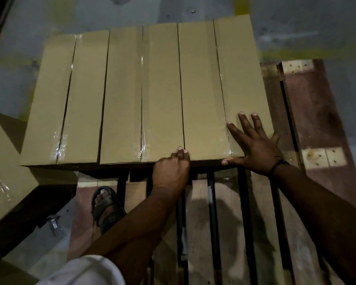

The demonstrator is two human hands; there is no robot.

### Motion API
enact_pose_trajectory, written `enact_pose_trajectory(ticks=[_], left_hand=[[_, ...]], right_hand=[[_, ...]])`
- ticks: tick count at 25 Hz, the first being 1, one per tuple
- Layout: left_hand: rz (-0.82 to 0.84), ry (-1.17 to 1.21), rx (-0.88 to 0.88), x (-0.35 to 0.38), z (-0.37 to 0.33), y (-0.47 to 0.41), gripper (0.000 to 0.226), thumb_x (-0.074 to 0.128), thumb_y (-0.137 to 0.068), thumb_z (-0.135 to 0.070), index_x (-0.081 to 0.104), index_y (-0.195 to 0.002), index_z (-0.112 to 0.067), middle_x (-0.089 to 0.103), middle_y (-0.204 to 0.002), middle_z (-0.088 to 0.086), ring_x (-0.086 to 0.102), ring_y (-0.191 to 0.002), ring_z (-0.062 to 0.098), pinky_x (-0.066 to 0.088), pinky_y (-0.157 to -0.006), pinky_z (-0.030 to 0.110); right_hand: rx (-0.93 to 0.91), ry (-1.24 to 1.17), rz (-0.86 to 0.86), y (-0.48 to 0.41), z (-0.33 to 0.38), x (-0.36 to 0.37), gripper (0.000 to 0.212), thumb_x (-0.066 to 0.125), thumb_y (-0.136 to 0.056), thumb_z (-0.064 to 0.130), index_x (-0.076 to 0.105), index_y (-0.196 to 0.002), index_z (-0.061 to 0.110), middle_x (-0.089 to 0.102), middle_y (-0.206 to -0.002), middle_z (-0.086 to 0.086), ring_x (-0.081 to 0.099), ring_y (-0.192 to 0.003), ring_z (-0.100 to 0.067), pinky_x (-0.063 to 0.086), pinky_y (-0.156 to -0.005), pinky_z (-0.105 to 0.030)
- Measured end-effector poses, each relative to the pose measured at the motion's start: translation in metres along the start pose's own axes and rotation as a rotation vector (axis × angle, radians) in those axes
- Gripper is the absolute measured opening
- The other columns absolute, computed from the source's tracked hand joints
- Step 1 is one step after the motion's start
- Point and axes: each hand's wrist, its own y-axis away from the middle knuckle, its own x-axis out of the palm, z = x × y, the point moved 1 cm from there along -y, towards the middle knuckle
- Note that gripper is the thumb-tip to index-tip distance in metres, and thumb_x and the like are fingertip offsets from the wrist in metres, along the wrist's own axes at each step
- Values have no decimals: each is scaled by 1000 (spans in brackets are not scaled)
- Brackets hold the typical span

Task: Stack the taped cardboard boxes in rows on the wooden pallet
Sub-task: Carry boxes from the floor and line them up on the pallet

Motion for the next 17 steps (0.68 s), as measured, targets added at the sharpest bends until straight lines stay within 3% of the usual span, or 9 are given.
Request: enact_pose_trajectory(ticks=[5, 9, 11, 13, 15, 17], left_hand=[[-20, -26, -12, 4, 1, 3, 57, 48, -106, -12, 25, -158, -8, 35, -162, 16, 64, -120, 26, 55, -90, 37], [-31, 2, -43, -10, -4, 9, 35, 55, -104, -18, 52, -138, -11, 67, -121, 9, 69, -94, 21, 54, -80, 35], [5, 52, -78, -24, -7, 22, 30, 57, -102, -26, 60, -131, -17, 69, -116, 4, 66, -104, 20, 45, -100, 38], [1, 95, -64, -52, -20, 53, 39, 54, -101, -33, 58, -138, -21, 65, -134, 4, 55, -130, 24, 28, -119, 45], [-31, 114, -92, -87, -36, 108, 45, 52, -101, -35, 54, -144, -22, 58, -146, 1, 44, -142, 26, 18, -124, 49], [-31, 135, -111, -132, -53, 170, 44, 50, -102, -33, 55, -144, -23, 59, -145, 0, 43, -144, 26, 15, -125, 50]], right_hand=[[56, 65, 11, 9, 10, 13, 114, 38, -77, 91, -25, -157, 40, -43, -160, 5, -39, -148, -28, -5, -111, -79], [102, -20, 41, 55, 42, 10, 91, 30, -97, 73, -19, -161, 29, -32, -166, -5, -29, -151, -35, -4, -119, -71], [82, -125, -12, 93, 69, -8, 78, 30, -104, 61, -9, -164, 29, -20, -170, -5, -22, -154, -33, -3, -122, -66], [63, -201, -88, 144, 96, -45, 70, 29, -107, 53, -3, -164, 29, -16, -171, -4, -20, -155, -32, -8, -123, -62], [-28, -210, -148, 197, 126, -83, 65, 29, -109, 48, 1, -165, 28, -12, -171, -3, -19, -156, -30, -9, -123, -59], [-79, -190, -178, 248, 144, -124, 63, 29, -109, 45, 6, -165, 28, -7, -172, -3, -17, -156, -30, -6, -124, -59]])
